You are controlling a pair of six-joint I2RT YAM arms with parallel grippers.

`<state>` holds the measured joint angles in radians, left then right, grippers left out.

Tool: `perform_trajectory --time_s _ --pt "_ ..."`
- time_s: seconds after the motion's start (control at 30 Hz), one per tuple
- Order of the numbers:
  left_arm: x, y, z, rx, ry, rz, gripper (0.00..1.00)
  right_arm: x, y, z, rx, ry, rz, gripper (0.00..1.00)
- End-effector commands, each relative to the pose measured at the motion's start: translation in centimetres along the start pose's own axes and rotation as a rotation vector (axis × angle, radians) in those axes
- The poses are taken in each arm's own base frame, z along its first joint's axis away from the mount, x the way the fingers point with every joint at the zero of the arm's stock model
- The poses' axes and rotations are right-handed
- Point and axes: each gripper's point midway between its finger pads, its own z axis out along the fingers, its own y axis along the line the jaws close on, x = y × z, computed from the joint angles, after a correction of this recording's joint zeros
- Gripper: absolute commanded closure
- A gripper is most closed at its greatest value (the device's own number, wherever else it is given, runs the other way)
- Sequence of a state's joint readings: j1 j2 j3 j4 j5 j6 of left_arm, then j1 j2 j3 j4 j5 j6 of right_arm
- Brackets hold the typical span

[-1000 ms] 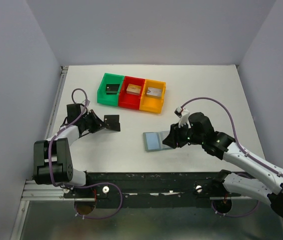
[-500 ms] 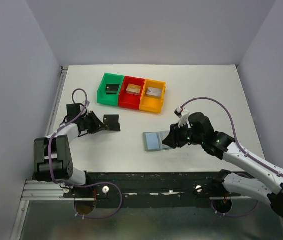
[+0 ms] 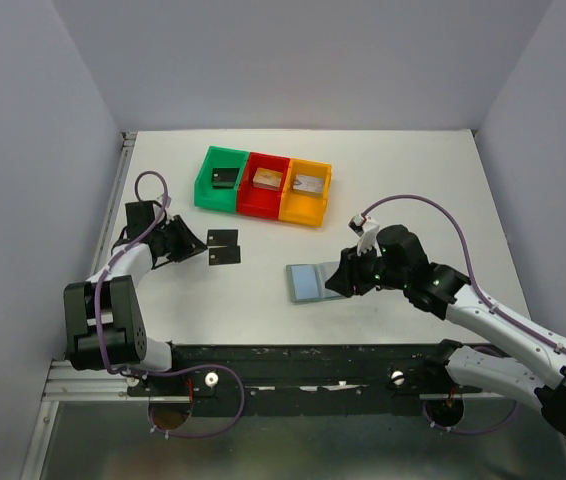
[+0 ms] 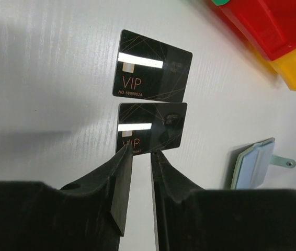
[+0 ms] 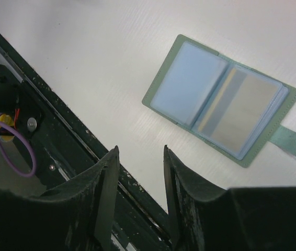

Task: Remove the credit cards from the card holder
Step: Place the credit card at the center of the board.

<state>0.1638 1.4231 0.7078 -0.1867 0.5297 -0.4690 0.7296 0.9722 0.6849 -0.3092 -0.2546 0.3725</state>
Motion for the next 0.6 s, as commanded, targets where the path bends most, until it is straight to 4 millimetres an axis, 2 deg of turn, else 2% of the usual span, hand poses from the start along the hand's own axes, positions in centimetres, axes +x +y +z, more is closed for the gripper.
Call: perform_trajectory --time_s 0.0,0.07,0.13,0.23,0.33,0.37,0.4,0.57 --pt "-1.2 0.3 -0.9 -0.051 -0.041 0.011 0.65 0.0 -0.7 -0.3 0.039 -0.002 -0.014 0.52" --pt "-1.9 0.0 -1.8 -0.072 -0.078 0.017 0.64 -0.1 -1.3 -0.4 0.070 -0.006 -0.012 0.52" --pt "-3.1 -0.5 -3.2 -0.099 -0.153 0.028 0.59 -0.2 -2.6 -0.4 0.149 -0.016 0.007 0.51" --pt "-4.5 -2.1 -5.3 -0.157 -0.278 0.091 0.48 -0.5 -5.5 -0.6 0.312 -0.043 0.052 0.49" --pt "-4.3 -4.5 -6.8 -0.213 -0.369 0.162 0.33 -0.6 -8.3 -1.0 0.454 -0.064 0.113 0.46" --pt "-3.7 -5.4 -6.9 -0.215 -0.380 0.185 0.07 -0.5 -9.3 -1.2 0.494 -0.062 0.131 0.46" --pt "-3.6 -5.7 -7.3 -0.225 -0.401 0.184 0.01 -0.3 -10.1 -1.4 0.528 -0.060 0.155 0.42" --pt "-1.3 -8.9 -7.6 -0.034 -0.385 0.077 0.01 0.6 -13.2 -2.3 0.610 -0.063 0.244 0.27"
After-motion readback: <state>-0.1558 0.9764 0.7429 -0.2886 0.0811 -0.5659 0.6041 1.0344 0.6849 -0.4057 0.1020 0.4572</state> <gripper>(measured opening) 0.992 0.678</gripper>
